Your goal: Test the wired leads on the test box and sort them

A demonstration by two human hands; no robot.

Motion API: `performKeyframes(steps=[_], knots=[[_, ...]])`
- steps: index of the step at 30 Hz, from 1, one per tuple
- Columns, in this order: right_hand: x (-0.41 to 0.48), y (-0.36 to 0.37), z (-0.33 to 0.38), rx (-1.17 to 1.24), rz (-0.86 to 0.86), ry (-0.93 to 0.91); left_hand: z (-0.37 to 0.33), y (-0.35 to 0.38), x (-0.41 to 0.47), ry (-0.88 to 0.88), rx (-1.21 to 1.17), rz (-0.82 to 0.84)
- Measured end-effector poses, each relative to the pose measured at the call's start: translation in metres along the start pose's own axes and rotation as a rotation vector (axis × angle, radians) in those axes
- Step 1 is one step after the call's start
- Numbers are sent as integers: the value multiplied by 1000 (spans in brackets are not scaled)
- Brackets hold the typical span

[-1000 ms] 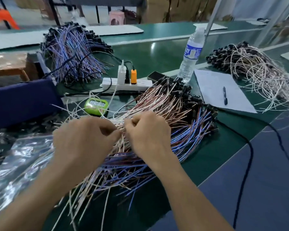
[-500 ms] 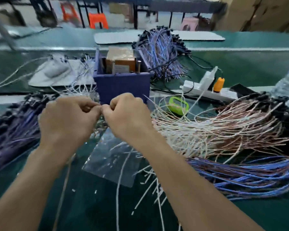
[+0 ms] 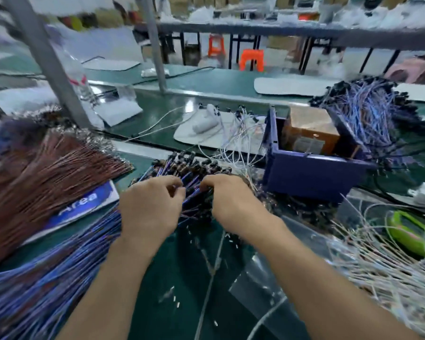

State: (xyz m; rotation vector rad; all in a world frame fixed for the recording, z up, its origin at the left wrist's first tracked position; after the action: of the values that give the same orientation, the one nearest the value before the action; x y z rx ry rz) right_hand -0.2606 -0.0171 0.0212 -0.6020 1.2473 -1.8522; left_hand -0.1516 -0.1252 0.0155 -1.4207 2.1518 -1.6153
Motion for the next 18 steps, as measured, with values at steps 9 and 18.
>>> performKeyframes(steps=[9, 18], knots=[[5, 3, -1, -48, -161, -40, -4, 9, -4, 72, -35, 7], [-4, 1, 10, -56, -63, -82, 9, 19, 0, -34, -254, 59]])
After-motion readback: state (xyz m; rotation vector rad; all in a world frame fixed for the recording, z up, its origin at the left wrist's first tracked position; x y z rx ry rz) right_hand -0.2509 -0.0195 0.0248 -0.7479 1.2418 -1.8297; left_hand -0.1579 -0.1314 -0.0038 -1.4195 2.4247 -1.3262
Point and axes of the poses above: each hand's wrist, its own x-axis towards the middle knuckle, its own y-axis out of the palm, z = x × y, the point moved 5 cm from there along x, towards the middle knuckle, and after that the axes turned 5 degrees about -x, right-handed, at the moved point
